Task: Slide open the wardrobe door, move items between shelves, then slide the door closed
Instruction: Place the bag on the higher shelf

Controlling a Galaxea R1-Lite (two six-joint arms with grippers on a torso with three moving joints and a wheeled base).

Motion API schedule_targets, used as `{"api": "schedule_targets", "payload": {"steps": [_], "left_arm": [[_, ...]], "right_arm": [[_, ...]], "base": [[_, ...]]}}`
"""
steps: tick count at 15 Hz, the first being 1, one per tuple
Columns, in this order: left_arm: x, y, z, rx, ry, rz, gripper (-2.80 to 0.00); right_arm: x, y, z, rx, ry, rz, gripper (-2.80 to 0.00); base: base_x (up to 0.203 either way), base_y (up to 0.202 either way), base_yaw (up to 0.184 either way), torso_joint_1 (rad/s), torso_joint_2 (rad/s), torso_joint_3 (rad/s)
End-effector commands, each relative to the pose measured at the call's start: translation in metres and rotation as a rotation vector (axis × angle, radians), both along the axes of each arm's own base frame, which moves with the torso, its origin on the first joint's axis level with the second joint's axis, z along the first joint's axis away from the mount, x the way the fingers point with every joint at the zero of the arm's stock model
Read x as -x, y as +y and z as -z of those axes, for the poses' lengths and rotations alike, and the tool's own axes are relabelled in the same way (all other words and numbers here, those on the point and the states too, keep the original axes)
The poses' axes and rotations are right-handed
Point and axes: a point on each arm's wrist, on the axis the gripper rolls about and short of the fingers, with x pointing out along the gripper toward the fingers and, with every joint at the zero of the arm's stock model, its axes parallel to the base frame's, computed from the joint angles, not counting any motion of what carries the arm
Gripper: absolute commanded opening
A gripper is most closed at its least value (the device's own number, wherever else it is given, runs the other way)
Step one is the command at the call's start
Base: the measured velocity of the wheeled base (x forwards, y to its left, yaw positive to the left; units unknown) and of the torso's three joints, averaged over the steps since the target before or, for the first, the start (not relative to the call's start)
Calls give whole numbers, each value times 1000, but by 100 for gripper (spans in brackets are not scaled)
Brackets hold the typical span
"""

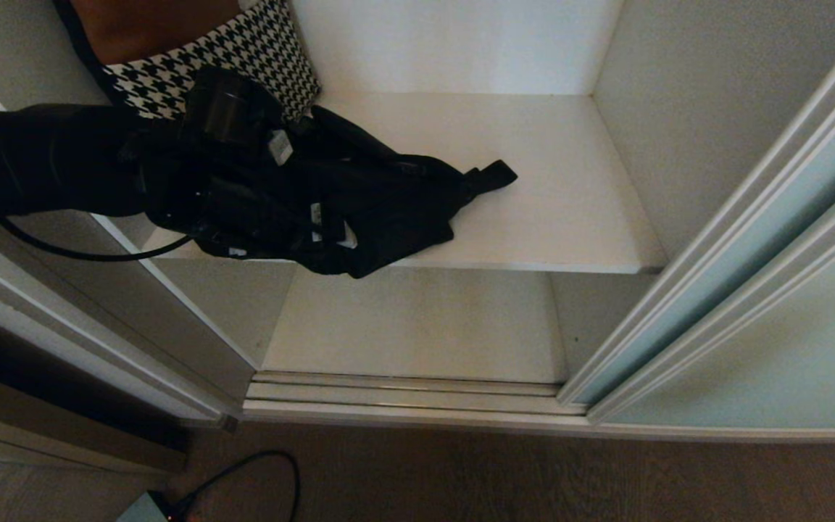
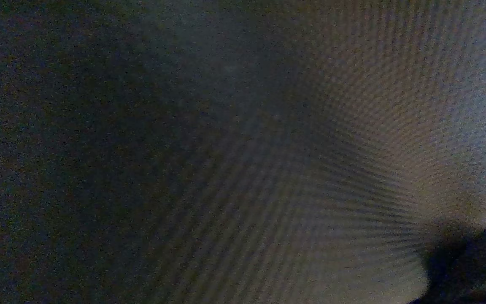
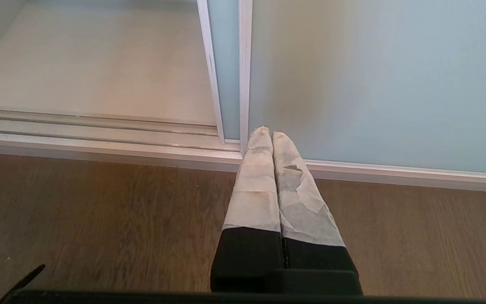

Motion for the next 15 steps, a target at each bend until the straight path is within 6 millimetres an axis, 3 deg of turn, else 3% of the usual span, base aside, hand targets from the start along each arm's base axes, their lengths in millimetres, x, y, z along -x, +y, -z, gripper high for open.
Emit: {"api": "schedule_targets", "payload": {"steps": [1, 4, 7, 11, 13, 15], "left_arm": [[-25, -9, 0, 50, -37, -22, 0], [-46, -17, -12, 104, -160, -33, 0], [-72, -27, 10, 113, -202, -36, 0], [-102, -37, 16, 175, -443, -63, 0], [-103, -37, 2, 185, -592, -84, 0], [-82, -29, -31, 204, -661, -96, 0]], "right_arm": [[0, 0, 0, 0, 2, 0, -280], [0, 0, 0, 0, 3, 0, -280], [0, 0, 0, 0, 1, 0, -280], [0, 0, 0, 0, 1, 0, -280], [0, 0, 0, 0, 1, 0, -280], [0, 0, 0, 0, 2, 1, -280]], "base": [[0, 0, 0, 0, 0, 0], [0, 0, 0, 0, 0, 0], [0, 0, 0, 0, 0, 0], [0, 0, 0, 0, 0, 0], [0, 0, 0, 0, 0, 0], [0, 0, 0, 0, 0, 0]]}}
